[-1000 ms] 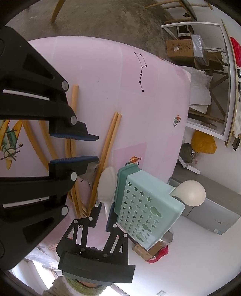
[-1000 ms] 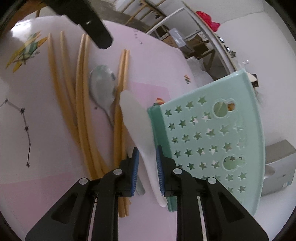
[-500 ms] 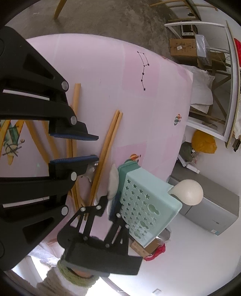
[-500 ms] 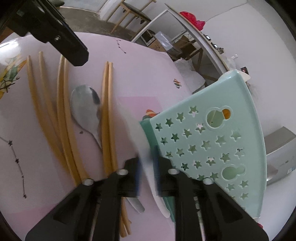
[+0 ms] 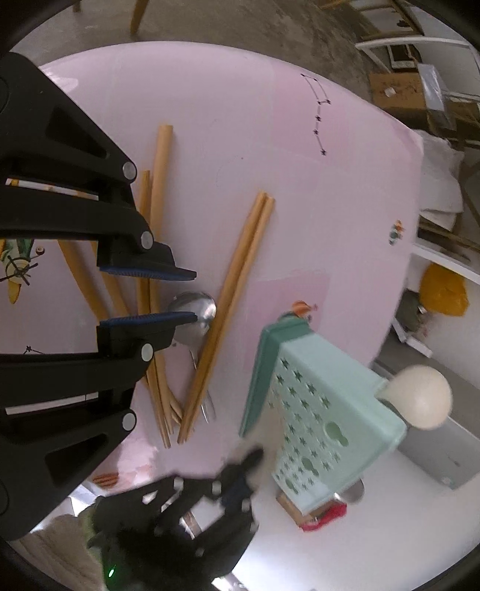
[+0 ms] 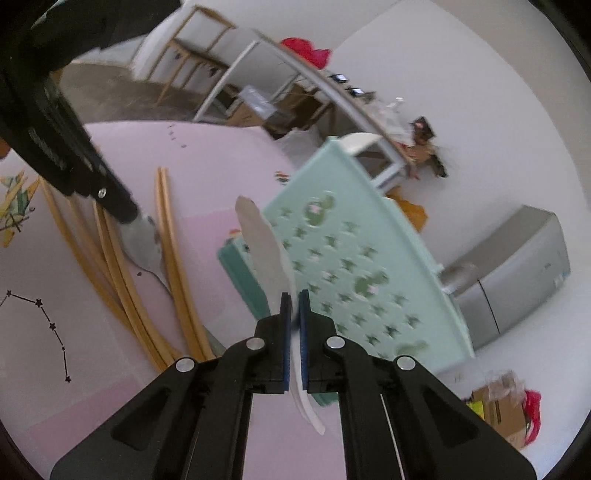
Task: Organize utensils
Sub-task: 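Grasp the metal spoon with the left gripper and drop it into the holder while right lifts the spatula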
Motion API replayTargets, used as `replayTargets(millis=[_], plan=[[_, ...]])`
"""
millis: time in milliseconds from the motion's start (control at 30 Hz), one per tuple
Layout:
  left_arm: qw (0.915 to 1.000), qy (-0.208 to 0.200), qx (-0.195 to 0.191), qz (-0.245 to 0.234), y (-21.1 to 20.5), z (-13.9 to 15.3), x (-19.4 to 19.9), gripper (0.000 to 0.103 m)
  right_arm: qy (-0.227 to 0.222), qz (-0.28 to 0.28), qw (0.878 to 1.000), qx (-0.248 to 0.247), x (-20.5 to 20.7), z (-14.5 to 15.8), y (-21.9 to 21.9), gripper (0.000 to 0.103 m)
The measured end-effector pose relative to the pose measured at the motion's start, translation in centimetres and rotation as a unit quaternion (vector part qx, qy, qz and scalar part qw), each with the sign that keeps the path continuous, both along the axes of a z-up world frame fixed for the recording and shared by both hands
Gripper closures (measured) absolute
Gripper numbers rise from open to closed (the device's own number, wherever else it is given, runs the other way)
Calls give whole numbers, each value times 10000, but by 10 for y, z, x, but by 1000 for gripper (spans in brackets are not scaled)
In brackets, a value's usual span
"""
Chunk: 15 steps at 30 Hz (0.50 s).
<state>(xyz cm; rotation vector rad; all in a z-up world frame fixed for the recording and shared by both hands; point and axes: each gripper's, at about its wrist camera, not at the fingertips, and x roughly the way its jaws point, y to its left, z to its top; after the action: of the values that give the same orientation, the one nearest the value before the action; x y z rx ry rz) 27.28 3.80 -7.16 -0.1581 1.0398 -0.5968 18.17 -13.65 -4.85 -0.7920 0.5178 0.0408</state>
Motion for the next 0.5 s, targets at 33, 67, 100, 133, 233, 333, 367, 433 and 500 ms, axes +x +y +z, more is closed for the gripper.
replayTargets(millis=[33,67,100,133,233,333,367,433,500], plan=[[10000,89,37,10,-2,-1,1,87,-90,-69,9999,62,-5,1,-3,99],[9998,200,27,23,-2,-3,2,87,-152,-118,9997,116,-11,1,-4,99],[9997,251,-16,66,-2,-3,3,87,-203,-157,9995,170,-13,1,-5,99],[9995,306,-26,96,-3,-2,4,87,-249,-198,9992,251,-17,2,-7,99],[9989,435,-58,168,-6,-2,8,87,-303,-302,9977,528,-23,4,-13,99],[9981,573,-65,233,-8,-2,10,88,-345,-396,9956,775,-29,6,-20,99],[9978,600,-61,269,-8,-2,10,89,-365,-427,9947,858,-30,7,-23,99],[9976,609,46,339,-10,-4,13,96,-400,-479,9930,1004,-32,10,-27,99],[9978,556,106,348,-11,-3,11,96,-412,-555,9904,1194,-35,12,-31,99]])
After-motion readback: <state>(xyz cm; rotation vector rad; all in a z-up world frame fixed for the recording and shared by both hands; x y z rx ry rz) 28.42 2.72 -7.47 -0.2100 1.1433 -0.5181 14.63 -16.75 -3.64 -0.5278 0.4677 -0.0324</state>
